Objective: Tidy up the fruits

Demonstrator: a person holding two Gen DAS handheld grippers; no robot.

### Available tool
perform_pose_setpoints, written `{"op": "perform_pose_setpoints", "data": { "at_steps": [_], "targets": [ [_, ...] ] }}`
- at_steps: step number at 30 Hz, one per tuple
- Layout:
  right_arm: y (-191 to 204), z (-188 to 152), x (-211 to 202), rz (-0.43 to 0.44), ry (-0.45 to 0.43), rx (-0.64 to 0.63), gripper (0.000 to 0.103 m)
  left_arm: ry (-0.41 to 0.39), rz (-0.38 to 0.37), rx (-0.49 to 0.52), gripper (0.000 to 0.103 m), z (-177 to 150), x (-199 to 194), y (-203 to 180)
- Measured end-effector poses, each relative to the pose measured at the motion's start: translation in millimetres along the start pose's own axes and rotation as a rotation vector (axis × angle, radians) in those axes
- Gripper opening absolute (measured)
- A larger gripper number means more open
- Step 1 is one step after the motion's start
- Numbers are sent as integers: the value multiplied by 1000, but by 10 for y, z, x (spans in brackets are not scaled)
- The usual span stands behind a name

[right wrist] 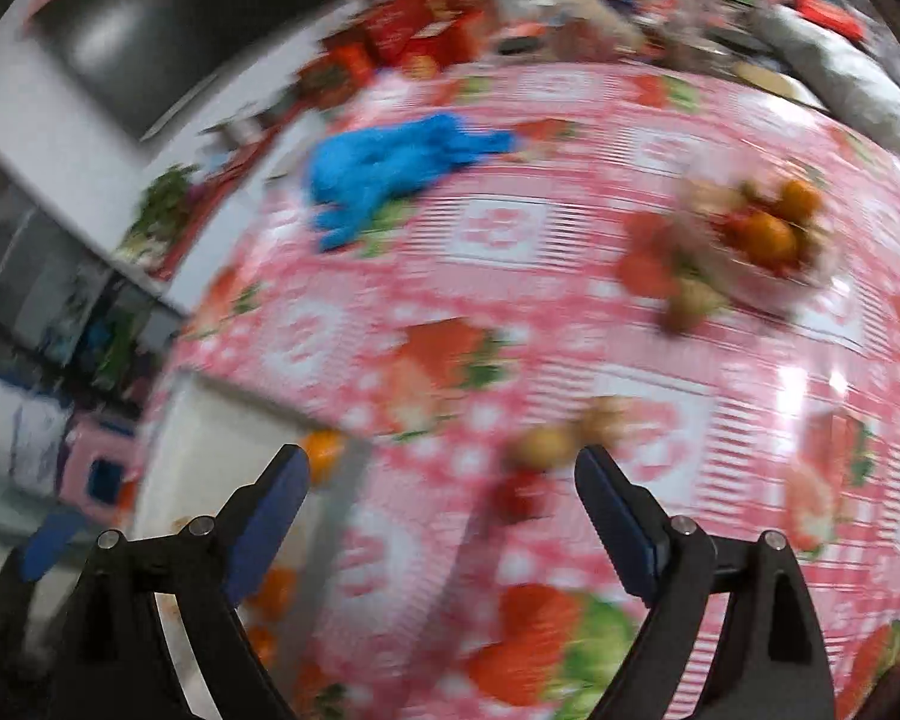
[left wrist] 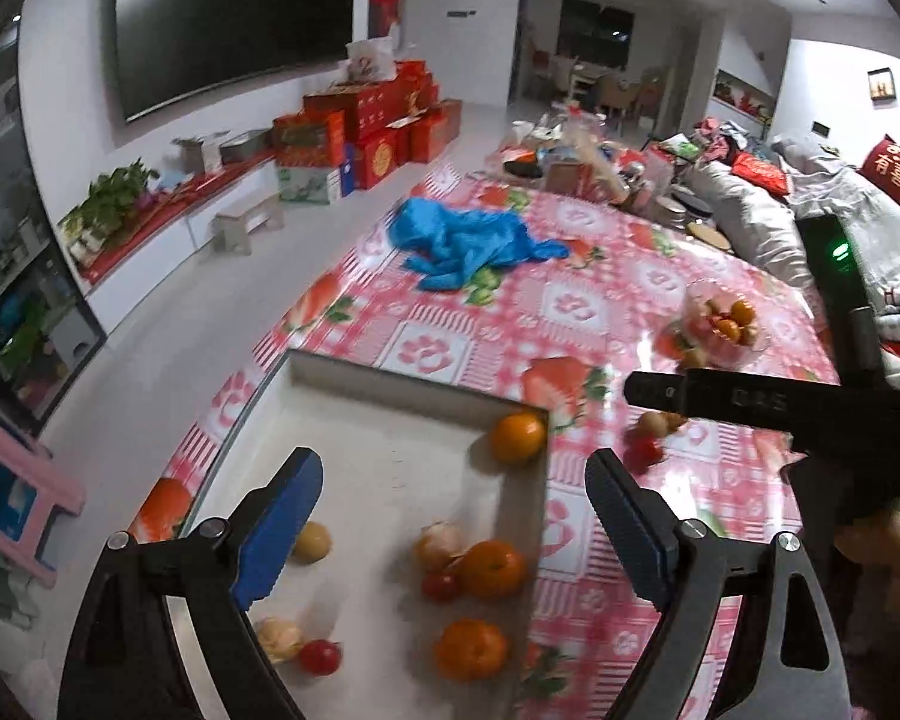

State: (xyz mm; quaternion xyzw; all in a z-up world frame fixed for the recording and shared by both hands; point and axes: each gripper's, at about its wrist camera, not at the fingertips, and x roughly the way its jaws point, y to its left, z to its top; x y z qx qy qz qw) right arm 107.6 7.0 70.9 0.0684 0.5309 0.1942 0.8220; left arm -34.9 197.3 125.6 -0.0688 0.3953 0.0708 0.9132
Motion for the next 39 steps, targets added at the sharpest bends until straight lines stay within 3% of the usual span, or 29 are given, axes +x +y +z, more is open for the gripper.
{"op": "perform_pose_setpoints", "data": {
  "at_steps": [7, 14, 16, 21, 24, 31, 39],
  "targets": [
    [-576, -58, 368, -111, 43, 116, 92, 62, -16, 29, 90, -204, 212, -213],
    [-379, -2, 526, -169, -35, 26, 90, 111, 5, 55, 90, -398, 344, -311],
    [-302, -20, 549, -191, -46, -11, 82, 119, 3, 59, 90, -440, 358, -334],
    [-121, -104, 557, -244, -77, -135, 42, 137, 11, 83, 90, -509, 398, -396],
    [-140, -180, 502, -229, -84, -160, 32, 140, 19, 94, 90, -529, 401, -420],
    [-274, -554, 260, -162, -50, -197, 31, 138, 4, 118, 90, -605, 337, -576],
    [-561, -1209, -190, -122, -50, -190, 31, 148, -13, 174, 90, -832, 292, -886]
  ]
}}
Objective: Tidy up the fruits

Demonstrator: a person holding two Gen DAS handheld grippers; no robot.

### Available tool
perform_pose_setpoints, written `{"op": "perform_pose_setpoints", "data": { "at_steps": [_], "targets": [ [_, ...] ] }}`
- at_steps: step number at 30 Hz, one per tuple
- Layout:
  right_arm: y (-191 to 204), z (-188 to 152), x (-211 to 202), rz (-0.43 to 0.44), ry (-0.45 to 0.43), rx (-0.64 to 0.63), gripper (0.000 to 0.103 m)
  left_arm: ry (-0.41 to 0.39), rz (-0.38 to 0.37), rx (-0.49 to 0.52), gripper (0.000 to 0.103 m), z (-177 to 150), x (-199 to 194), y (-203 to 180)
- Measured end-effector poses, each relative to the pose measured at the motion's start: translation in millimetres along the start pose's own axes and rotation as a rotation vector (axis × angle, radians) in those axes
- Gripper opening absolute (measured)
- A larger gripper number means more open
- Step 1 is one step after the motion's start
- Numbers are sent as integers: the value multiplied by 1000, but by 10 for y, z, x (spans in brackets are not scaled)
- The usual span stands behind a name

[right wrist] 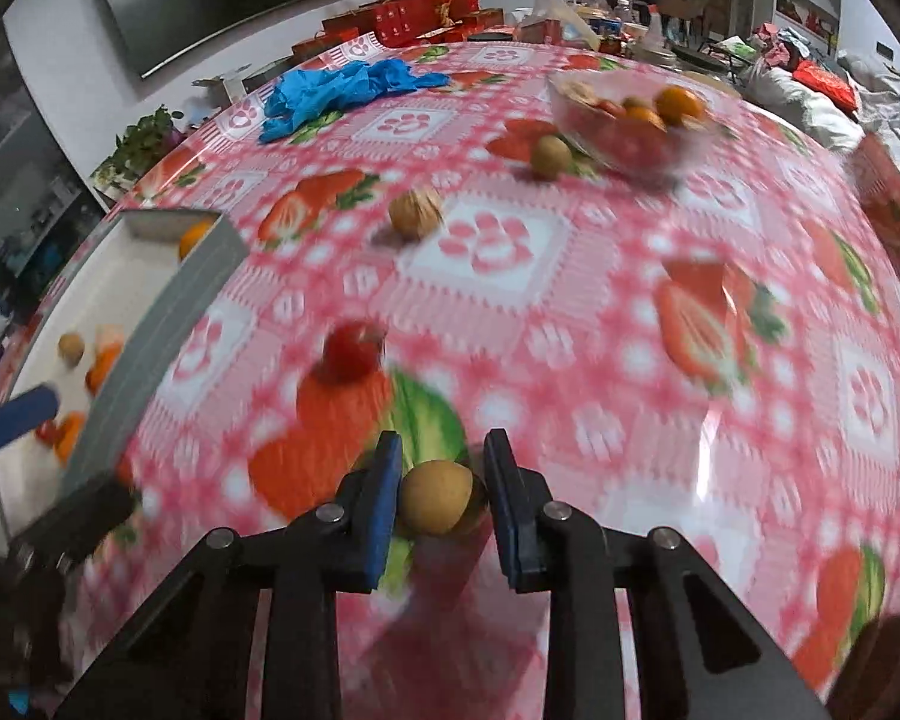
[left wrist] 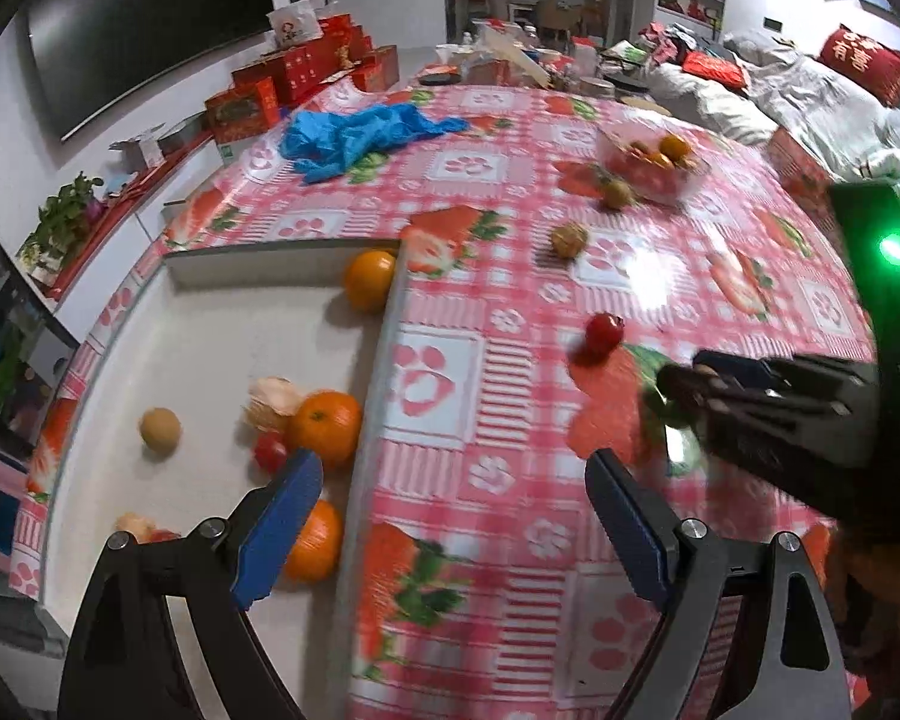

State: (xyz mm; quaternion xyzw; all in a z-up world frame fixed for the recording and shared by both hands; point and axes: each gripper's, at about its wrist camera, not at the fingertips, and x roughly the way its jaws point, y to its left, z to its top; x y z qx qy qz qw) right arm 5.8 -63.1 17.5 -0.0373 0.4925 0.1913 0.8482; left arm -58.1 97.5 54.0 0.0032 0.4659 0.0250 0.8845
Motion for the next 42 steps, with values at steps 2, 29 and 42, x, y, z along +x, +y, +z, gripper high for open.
{"op": "perform_pose_setpoints", "data": {
  "at_steps": [2, 29, 42],
  "targets": [
    [-52, -144, -99, -5, -7, 7, 31, 8, -4, 10, 90, -55, 26, -97],
    [-540, -695, -456, -105, -107, 97, 85, 38, -3, 0, 103, -307, 372, -482],
    [-426, -651, -331, -112, -80, 51, 103, 37, -26, -23, 103, -312, 392, -451]
  ]
}}
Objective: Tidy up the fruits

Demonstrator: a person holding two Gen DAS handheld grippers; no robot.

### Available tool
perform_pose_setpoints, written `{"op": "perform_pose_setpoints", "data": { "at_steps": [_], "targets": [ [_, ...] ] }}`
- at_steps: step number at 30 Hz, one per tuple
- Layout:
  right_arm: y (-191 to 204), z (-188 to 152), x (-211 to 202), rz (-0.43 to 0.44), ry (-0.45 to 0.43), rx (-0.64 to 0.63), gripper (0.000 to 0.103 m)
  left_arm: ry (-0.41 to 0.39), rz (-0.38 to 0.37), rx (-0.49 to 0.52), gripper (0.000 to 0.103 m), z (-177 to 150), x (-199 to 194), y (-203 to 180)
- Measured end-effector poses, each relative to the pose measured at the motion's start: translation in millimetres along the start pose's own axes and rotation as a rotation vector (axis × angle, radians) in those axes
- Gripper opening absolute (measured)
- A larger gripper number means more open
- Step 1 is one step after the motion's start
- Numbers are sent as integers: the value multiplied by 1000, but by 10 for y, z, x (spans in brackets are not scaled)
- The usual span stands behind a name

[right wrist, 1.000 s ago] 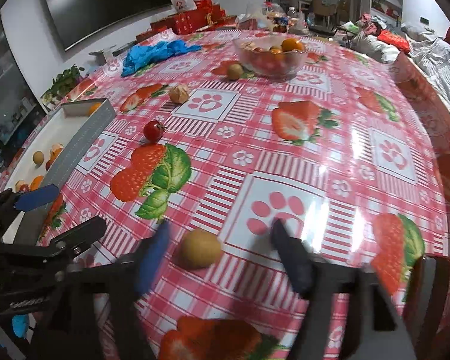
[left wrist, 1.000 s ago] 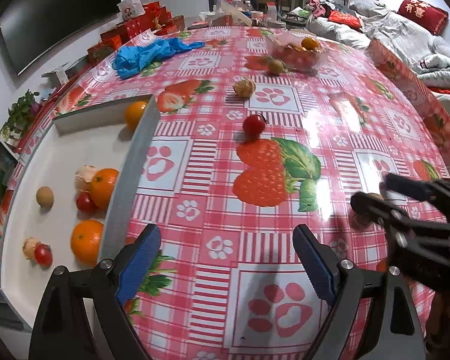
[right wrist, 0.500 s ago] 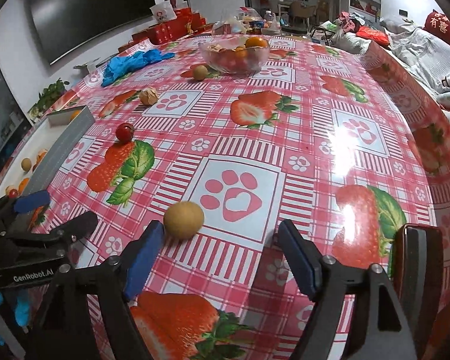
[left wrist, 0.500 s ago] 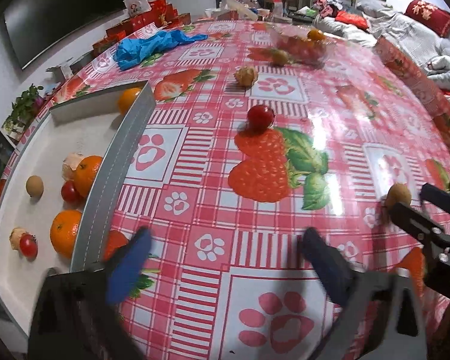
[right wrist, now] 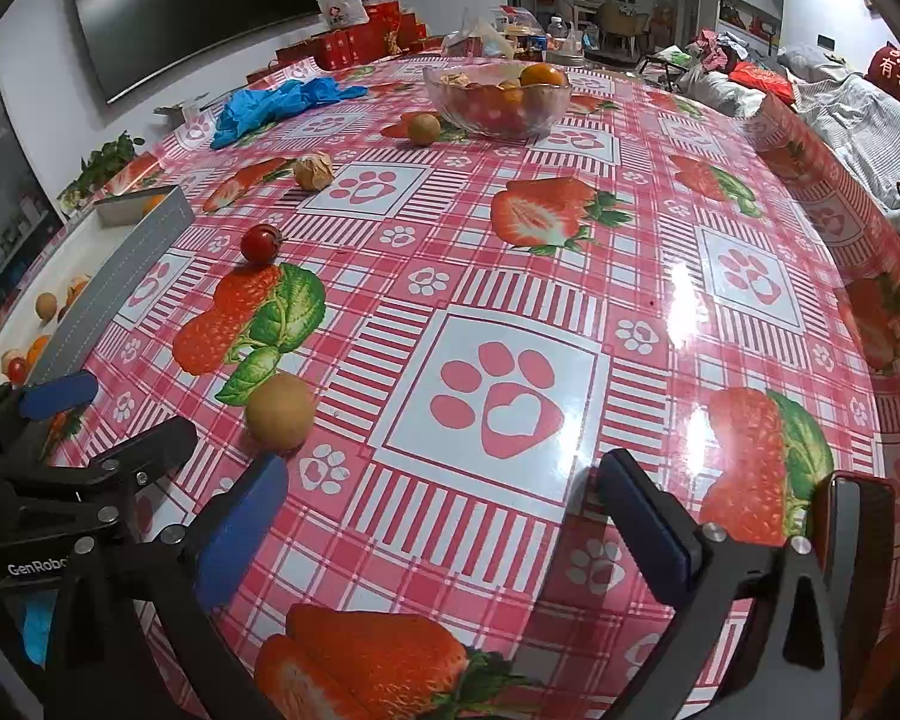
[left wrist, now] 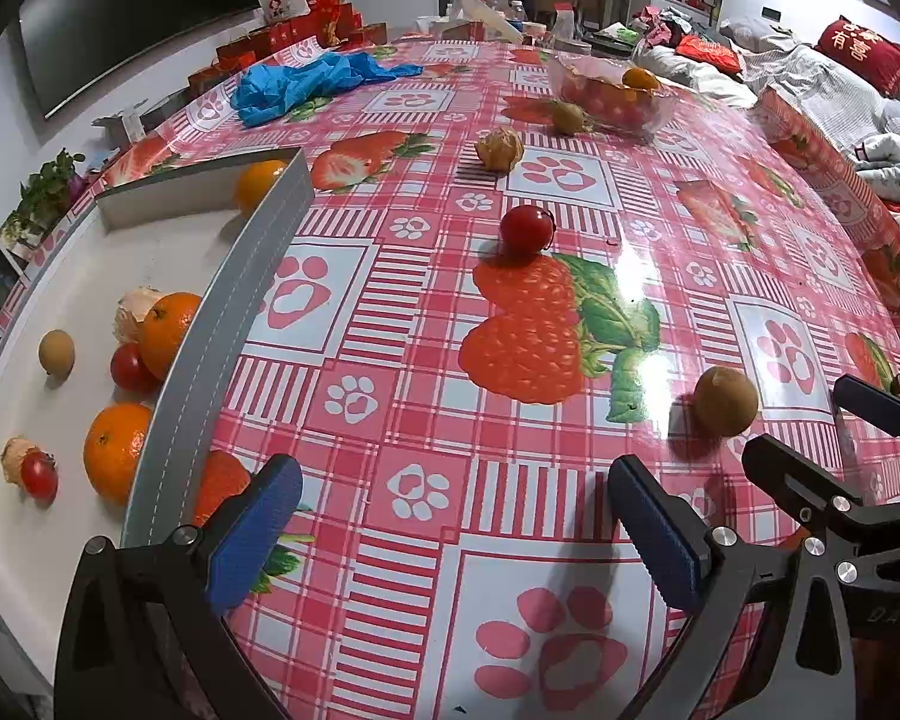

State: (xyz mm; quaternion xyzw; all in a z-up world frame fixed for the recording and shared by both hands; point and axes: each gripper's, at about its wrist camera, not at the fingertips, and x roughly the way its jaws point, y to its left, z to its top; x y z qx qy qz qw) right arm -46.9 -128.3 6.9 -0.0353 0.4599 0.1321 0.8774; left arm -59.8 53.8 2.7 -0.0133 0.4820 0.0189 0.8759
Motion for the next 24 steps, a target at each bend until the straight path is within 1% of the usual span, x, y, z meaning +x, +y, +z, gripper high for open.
{"op": "perform_pose_setpoints", "data": {
  "at_steps": [7, 17, 20, 23, 24],
  "targets": [
    [23, -1, 11, -24, 1, -11, 103, -12, 6, -8, 103, 1, 11, 27],
    [22, 0, 14, -24, 1, -10, 103, -23, 8, -9, 103, -5, 12, 33],
    [28, 3, 19, -30, 2, -11, 103, -16, 9, -9, 103, -3, 13, 32],
    [72, 11, 42, -59, 13, -36, 103, 8, 38, -2, 103, 24, -1, 50],
    [67, 17, 46, -58, 18, -36, 103, 26, 34, 0, 103, 36, -3, 67]
  ]
}}
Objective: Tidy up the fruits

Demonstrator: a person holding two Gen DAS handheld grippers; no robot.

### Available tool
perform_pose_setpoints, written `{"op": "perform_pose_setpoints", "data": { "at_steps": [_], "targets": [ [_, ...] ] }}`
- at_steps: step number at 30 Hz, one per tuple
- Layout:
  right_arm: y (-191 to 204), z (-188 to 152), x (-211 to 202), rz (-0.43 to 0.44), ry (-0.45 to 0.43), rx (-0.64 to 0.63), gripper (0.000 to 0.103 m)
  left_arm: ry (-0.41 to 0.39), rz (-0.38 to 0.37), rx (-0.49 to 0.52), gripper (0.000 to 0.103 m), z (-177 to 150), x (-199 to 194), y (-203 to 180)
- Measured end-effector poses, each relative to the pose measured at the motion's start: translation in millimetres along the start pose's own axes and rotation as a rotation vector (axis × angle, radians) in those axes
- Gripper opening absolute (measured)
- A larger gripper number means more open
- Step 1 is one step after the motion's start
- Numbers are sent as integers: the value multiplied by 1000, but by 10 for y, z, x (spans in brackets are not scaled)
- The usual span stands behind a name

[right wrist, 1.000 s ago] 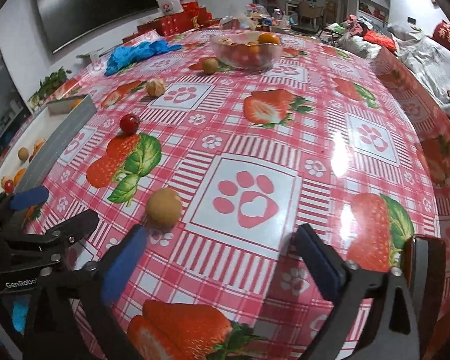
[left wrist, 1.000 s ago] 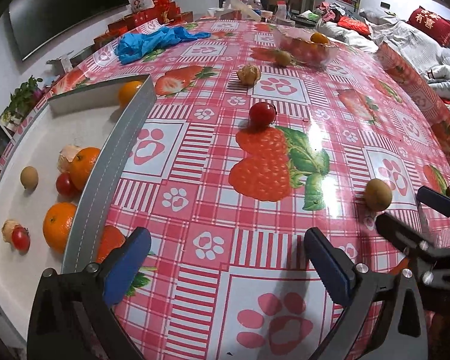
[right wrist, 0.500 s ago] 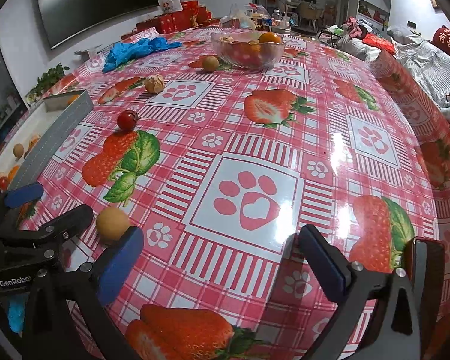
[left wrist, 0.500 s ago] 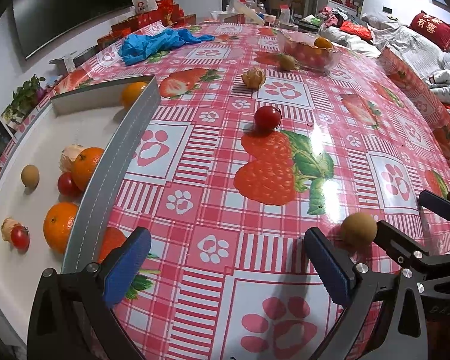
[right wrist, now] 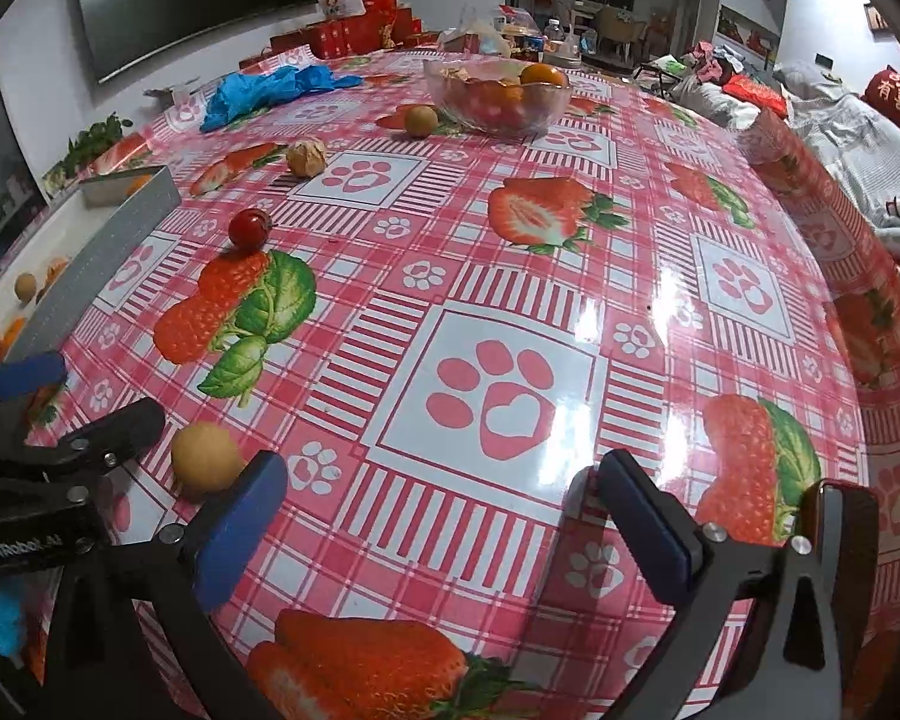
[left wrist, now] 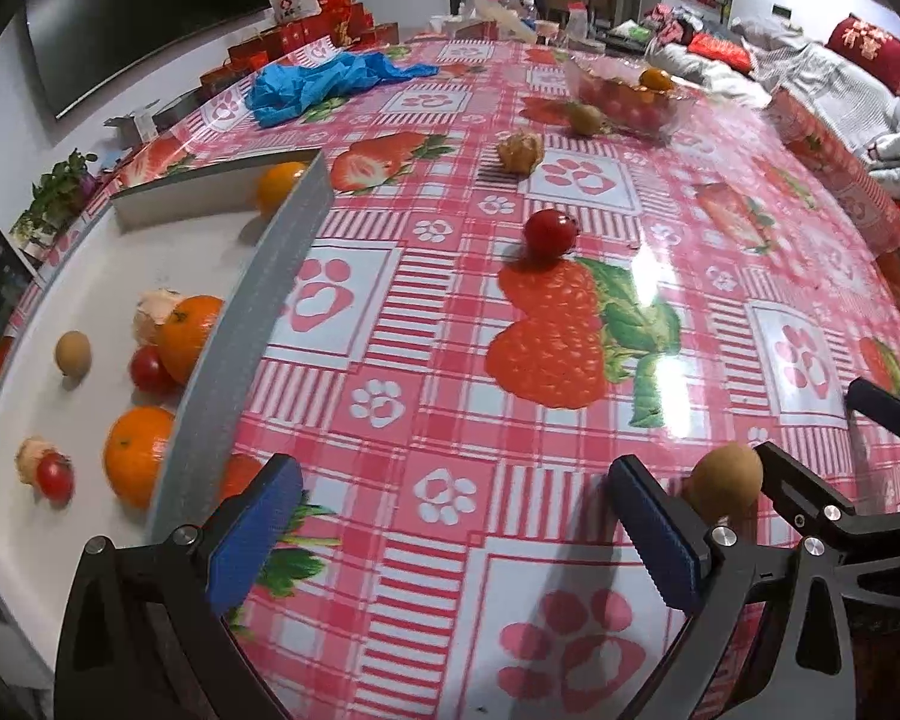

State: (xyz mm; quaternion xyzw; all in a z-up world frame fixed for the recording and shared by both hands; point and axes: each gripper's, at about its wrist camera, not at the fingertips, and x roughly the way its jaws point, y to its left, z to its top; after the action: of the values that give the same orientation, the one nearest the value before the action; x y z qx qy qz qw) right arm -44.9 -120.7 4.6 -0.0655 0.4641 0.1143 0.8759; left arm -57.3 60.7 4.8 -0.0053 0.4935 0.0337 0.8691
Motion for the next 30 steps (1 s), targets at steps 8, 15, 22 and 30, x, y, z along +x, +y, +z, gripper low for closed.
{"op": "perform_pose_setpoints", "data": {
  "at_steps": [8, 15, 22, 30],
  "targets": [
    [102, 98, -92, 92, -26, 8, 103, -13, -8, 15, 102, 94, -287, 165],
    [234, 106, -200, 135, -55, -32, 103, -78, -10, 48, 102, 306, -673, 305],
    [405, 195, -86, 202, -25, -60, 92, -139, 11, 81, 102, 647, -1047, 426],
    [621, 188, -3, 171, -13, -135, 31, -197, 57, 116, 102, 909, -1184, 417]
  ]
}}
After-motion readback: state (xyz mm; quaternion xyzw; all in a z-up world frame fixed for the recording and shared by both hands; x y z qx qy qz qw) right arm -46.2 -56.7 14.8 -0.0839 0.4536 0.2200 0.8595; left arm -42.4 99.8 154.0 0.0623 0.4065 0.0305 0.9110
